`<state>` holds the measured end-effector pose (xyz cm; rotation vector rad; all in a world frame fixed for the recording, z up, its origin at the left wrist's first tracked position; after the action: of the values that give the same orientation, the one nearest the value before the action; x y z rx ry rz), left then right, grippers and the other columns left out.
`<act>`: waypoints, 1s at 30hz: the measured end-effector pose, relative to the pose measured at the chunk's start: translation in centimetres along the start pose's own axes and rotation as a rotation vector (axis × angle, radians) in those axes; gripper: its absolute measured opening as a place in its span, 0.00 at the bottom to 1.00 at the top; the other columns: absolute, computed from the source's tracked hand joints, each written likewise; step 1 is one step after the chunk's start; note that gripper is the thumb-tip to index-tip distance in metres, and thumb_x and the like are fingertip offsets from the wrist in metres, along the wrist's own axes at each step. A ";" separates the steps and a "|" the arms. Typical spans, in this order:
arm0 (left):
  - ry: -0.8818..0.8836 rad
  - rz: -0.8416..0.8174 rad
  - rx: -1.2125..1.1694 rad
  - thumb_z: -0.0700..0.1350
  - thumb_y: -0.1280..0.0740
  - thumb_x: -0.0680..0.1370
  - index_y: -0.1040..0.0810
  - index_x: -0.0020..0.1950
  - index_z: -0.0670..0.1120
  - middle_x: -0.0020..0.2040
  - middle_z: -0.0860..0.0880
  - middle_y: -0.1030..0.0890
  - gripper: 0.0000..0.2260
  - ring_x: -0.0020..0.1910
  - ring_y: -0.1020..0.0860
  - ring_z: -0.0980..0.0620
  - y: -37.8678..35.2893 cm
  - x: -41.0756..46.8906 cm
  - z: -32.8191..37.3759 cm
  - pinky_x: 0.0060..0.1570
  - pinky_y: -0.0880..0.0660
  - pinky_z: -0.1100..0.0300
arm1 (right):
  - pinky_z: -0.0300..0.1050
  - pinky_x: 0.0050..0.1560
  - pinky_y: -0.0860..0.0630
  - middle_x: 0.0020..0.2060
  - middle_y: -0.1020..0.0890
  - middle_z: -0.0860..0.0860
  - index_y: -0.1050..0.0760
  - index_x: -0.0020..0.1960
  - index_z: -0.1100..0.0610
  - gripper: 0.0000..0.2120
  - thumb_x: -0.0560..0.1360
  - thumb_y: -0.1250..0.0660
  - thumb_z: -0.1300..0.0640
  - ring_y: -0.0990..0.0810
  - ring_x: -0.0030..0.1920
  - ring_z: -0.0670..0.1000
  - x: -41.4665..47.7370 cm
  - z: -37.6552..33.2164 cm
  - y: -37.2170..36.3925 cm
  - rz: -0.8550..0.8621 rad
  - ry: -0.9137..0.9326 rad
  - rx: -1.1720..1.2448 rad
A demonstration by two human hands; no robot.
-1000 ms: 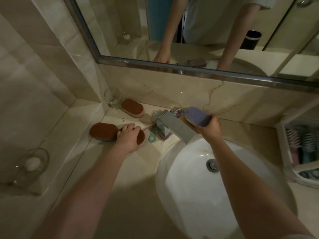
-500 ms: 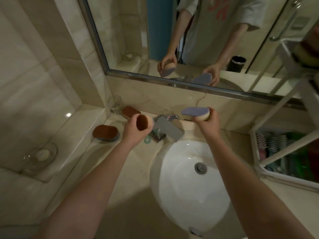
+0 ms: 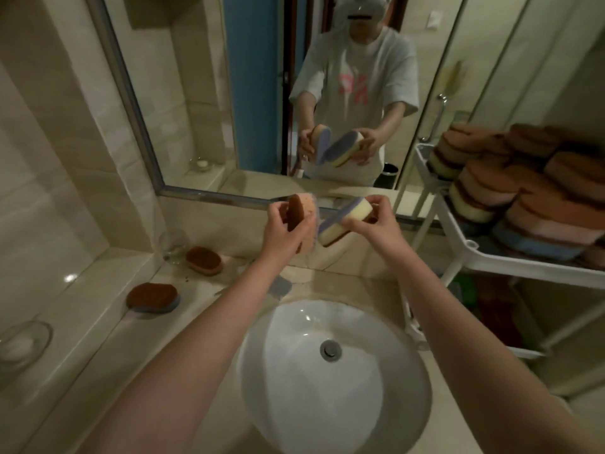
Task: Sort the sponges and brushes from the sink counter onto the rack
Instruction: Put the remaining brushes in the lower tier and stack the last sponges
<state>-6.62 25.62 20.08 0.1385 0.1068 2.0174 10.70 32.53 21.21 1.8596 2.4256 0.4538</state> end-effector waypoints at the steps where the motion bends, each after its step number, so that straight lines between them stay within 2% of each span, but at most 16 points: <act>1: -0.022 -0.016 -0.018 0.52 0.31 0.74 0.36 0.63 0.49 0.60 0.50 0.28 0.21 0.56 0.27 0.52 -1.0 0.0 0.8 0.50 0.29 0.58 | 0.47 0.52 0.22 0.52 0.22 0.52 0.33 0.61 0.54 0.25 0.69 0.25 0.56 0.21 0.53 0.53 -0.1 -0.7 0.9 0.001 0.019 0.015; 3: -0.070 -0.059 -0.066 0.52 0.31 0.74 0.34 0.61 0.49 0.59 0.50 0.26 0.19 0.56 0.26 0.52 -2.9 -0.2 2.6 0.48 0.28 0.62 | 0.47 0.50 0.21 0.50 0.21 0.49 0.30 0.61 0.51 0.22 0.71 0.26 0.55 0.20 0.54 0.53 -0.4 -2.0 2.7 0.005 0.066 0.042; 6: -0.132 -0.124 -0.115 0.52 0.33 0.75 0.34 0.63 0.47 0.59 0.51 0.26 0.20 0.55 0.26 0.54 -6.0 -0.8 5.4 0.45 0.29 0.66 | 0.44 0.48 0.21 0.54 0.22 0.48 0.32 0.67 0.46 0.25 0.72 0.28 0.53 0.20 0.54 0.48 -0.8 -3.6 5.3 0.044 0.105 0.072; 8: -0.163 -0.143 -0.134 0.53 0.34 0.76 0.35 0.61 0.48 0.55 0.52 0.26 0.19 0.53 0.26 0.55 -7.9 -1.4 7.0 0.44 0.28 0.66 | 0.45 0.51 0.21 0.55 0.21 0.50 0.33 0.66 0.47 0.27 0.71 0.27 0.51 0.20 0.54 0.49 -1.0 -4.4 6.9 0.112 0.117 0.114; 10: -0.183 -0.147 -0.146 0.55 0.35 0.76 0.35 0.59 0.49 0.51 0.54 0.26 0.17 0.50 0.25 0.55 -9.7 -1.8 8.5 0.42 0.27 0.66 | 0.46 0.51 0.21 0.53 0.21 0.51 0.34 0.62 0.53 0.25 0.71 0.26 0.51 0.19 0.53 0.50 -1.4 -5.2 8.4 0.194 0.119 0.165; 12: -0.201 -0.154 -0.148 0.56 0.37 0.77 0.33 0.55 0.48 0.46 0.55 0.25 0.14 0.46 0.24 0.56 -11.2 -2.1 10.0 0.40 0.27 0.65 | 0.46 0.48 0.22 0.48 0.20 0.51 0.34 0.54 0.55 0.21 0.70 0.27 0.49 0.19 0.47 0.50 -1.6 -5.9 9.8 0.259 0.152 0.184; 14: -0.202 -0.201 -0.168 0.57 0.39 0.78 0.31 0.51 0.49 0.44 0.54 0.24 0.12 0.43 0.23 0.56 -12.5 -2.5 11.5 0.39 0.27 0.64 | 0.52 0.47 0.22 0.42 0.21 0.52 0.33 0.48 0.54 0.21 0.68 0.27 0.43 0.20 0.44 0.53 -1.9 -6.7 11.2 0.312 0.189 0.173; 17: -0.195 -0.305 -0.221 0.56 0.40 0.79 0.33 0.44 0.56 0.43 0.56 0.25 0.06 0.42 0.25 0.58 -14.4 -3.0 13.6 0.38 0.28 0.65 | 0.61 0.51 0.21 0.46 0.20 0.58 0.31 0.45 0.54 0.19 0.68 0.30 0.40 0.19 0.49 0.60 -2.2 -8.2 13.6 0.408 0.188 0.155; 19: -0.179 -0.375 -0.271 0.54 0.40 0.79 0.29 0.49 0.52 0.47 0.52 0.22 0.06 0.46 0.22 0.54 -15.4 -2.9 14.6 0.41 0.26 0.63 | 0.59 0.53 0.20 0.48 0.19 0.57 0.30 0.45 0.54 0.16 0.72 0.31 0.43 0.19 0.50 0.58 -2.4 -8.9 15.4 0.447 0.178 0.178; 21: -0.159 -0.455 -0.298 0.50 0.39 0.79 0.27 0.54 0.48 0.50 0.47 0.21 0.08 0.50 0.21 0.50 -16.4 -2.7 15.3 0.43 0.24 0.61 | 0.54 0.51 0.19 0.49 0.19 0.56 0.28 0.48 0.55 0.16 0.73 0.31 0.43 0.18 0.51 0.56 -2.7 -9.4 17.3 0.443 0.166 0.208; 24: -0.128 -0.572 -0.336 0.44 0.37 0.78 0.27 0.58 0.49 0.54 0.46 0.20 0.09 0.52 0.21 0.50 -17.9 -2.7 15.8 0.50 0.22 0.55 | 0.45 0.44 0.19 0.52 0.19 0.53 0.27 0.58 0.56 0.18 0.75 0.33 0.45 0.18 0.52 0.53 -3.3 -9.6 19.7 0.401 0.151 0.243; 27: -0.112 -0.652 -0.368 0.43 0.36 0.78 0.27 0.62 0.52 0.59 0.46 0.21 0.13 0.58 0.23 0.48 -19.5 -2.6 15.8 0.58 0.25 0.48 | 0.45 0.48 0.19 0.57 0.21 0.50 0.30 0.66 0.51 0.19 0.77 0.35 0.48 0.20 0.55 0.49 -4.2 -9.2 21.6 0.290 0.167 0.236; 30: -0.150 -0.654 -0.383 0.43 0.35 0.77 0.28 0.65 0.50 0.60 0.48 0.21 0.16 0.58 0.22 0.50 -21.2 -2.9 15.9 0.52 0.22 0.53 | 0.47 0.52 0.21 0.60 0.23 0.45 0.36 0.72 0.45 0.24 0.78 0.36 0.51 0.22 0.58 0.47 -4.3 -8.5 23.2 0.175 0.154 0.240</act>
<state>15.83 32.47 32.80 0.0053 -0.2956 1.3379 31.80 32.14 34.78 2.2252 2.5223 0.3390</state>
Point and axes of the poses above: each hand's wrist, its own x-axis towards the middle knuckle, its own y-axis out of the back of the hand, z = x × y, the point moved 1 cm from there along x, towards the middle knuckle
